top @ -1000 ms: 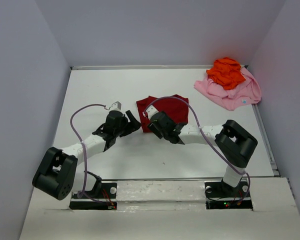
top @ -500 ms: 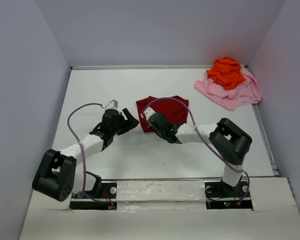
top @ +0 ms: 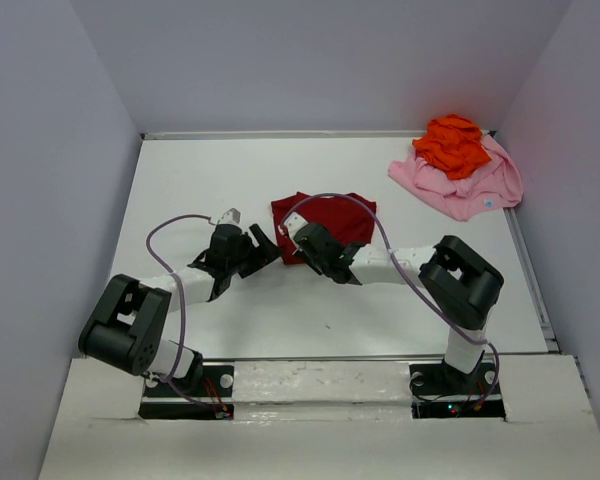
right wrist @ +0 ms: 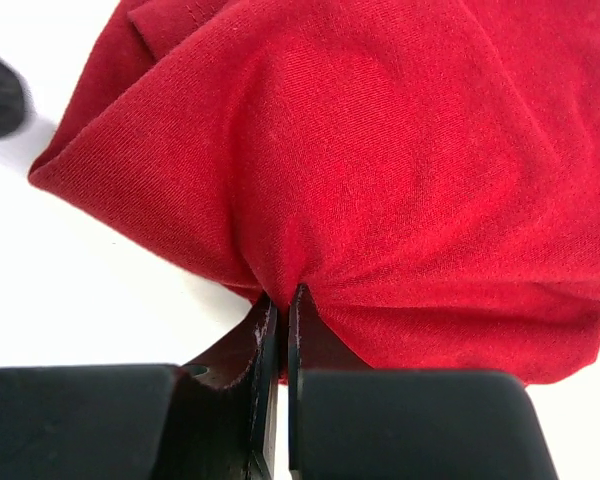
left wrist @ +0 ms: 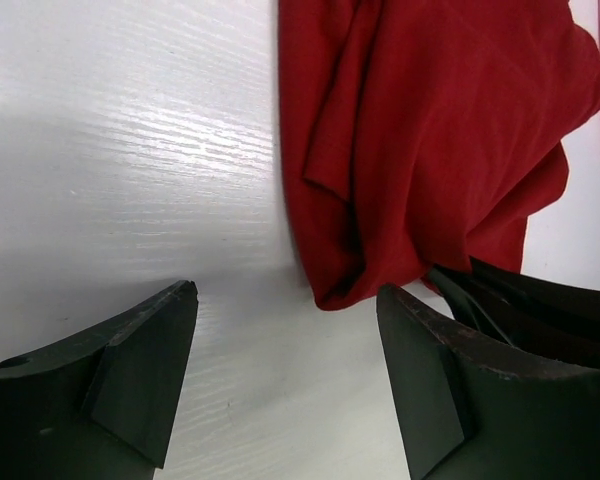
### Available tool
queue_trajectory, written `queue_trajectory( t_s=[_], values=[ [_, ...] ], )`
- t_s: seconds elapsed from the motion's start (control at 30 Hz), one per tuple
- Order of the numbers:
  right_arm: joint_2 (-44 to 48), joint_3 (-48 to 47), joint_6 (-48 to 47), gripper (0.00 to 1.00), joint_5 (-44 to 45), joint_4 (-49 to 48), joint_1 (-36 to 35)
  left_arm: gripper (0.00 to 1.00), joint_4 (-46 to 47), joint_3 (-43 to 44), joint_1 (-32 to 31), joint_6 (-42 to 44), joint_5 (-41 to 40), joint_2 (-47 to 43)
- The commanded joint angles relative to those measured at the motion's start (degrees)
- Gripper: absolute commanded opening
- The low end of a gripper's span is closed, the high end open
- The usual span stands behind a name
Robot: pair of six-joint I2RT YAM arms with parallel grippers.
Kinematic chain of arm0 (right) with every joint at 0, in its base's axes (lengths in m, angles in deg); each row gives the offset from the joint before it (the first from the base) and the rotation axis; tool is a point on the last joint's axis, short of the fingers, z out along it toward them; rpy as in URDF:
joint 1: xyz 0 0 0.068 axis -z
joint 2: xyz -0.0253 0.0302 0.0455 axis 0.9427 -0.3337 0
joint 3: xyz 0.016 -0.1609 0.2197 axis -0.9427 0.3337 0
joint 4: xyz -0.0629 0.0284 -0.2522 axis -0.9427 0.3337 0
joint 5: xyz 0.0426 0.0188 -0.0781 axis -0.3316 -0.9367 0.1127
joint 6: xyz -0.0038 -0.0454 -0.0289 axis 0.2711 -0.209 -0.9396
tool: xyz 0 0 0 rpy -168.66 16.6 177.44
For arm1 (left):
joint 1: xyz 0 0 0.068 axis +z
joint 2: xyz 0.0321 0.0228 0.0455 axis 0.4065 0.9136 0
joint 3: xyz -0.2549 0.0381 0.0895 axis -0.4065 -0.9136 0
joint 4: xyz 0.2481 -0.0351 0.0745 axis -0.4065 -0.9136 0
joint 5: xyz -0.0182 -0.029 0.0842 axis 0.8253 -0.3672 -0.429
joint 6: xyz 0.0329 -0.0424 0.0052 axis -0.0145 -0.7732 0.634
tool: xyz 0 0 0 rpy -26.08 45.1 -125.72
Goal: Fold and stack the t-shirts
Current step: Place the square-folded T-shirt at the corner of the board.
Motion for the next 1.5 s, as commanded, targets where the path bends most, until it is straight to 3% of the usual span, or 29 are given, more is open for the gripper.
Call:
queue_trajectory(
  t_s=[0.0,0.63,1.47],
  values=[
    [0.9,-3.3,-0.7,0.0,-1.3,1.6,-0.4,0.82,7.8,-0.6,0.4,-1.9,2.0,1.1],
    [3.8,-5.8,-0.7,0.0,-3.2,6.0,0.8,0.82,19.5,2.6,0.3,-6.3,6.1,14.1],
    [5.8,-10.9,-0.6,0.0,-1.9,10.0,1.9,0.82,18.2,2.6,0.2,-4.4,6.1,13.3]
  ],
)
